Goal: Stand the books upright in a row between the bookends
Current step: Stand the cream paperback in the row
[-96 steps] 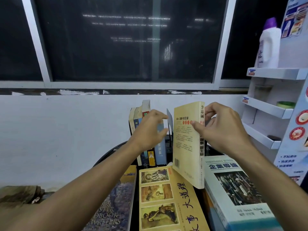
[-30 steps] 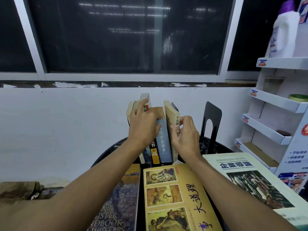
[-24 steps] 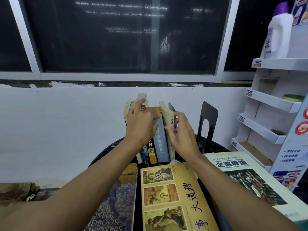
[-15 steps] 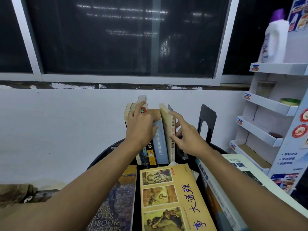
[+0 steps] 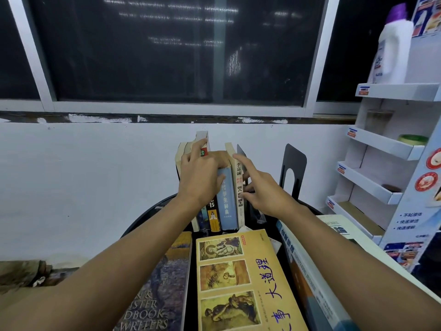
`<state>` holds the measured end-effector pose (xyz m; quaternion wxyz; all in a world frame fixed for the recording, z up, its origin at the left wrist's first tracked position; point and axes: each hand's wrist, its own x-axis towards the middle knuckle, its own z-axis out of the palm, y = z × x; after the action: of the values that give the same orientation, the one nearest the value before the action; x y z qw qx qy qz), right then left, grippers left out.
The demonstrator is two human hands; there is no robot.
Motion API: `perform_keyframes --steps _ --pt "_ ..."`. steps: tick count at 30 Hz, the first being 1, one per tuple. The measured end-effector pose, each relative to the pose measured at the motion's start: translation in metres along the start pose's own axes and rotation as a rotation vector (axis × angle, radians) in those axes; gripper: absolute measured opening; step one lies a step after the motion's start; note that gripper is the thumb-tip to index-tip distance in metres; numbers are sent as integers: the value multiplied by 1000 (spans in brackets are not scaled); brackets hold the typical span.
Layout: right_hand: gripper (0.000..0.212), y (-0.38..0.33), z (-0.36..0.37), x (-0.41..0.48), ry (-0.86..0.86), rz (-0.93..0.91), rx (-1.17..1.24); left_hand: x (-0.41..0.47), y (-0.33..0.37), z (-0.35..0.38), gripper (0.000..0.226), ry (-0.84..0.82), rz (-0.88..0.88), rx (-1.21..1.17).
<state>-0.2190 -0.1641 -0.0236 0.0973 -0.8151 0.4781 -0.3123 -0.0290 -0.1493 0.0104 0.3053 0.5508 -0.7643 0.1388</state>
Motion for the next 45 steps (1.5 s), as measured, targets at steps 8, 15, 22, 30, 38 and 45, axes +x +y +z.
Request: perform_keyframes --steps 8,15,22,30,38,45 --pt "105 1 7 4 36 18 -14 0 3 -1 31 13 -3 -5" --pt "107 0 7 4 40 24 -34 -1 4 -1 31 18 -1 -9" --pt "107 -4 4 1 18 27 -30 -1 2 -2 34 -3 24 -5" --pt "102 -8 -16 -12 -79 7 -102 -2 6 -3 31 -1 33 -99" --pt "53 10 -60 -66 -11 40 -282 -36 48 -6 32 -43 127 -464" --pt "42 46 -104 -138 -29 226 -372 -63 84 22 48 -355 98 -442"
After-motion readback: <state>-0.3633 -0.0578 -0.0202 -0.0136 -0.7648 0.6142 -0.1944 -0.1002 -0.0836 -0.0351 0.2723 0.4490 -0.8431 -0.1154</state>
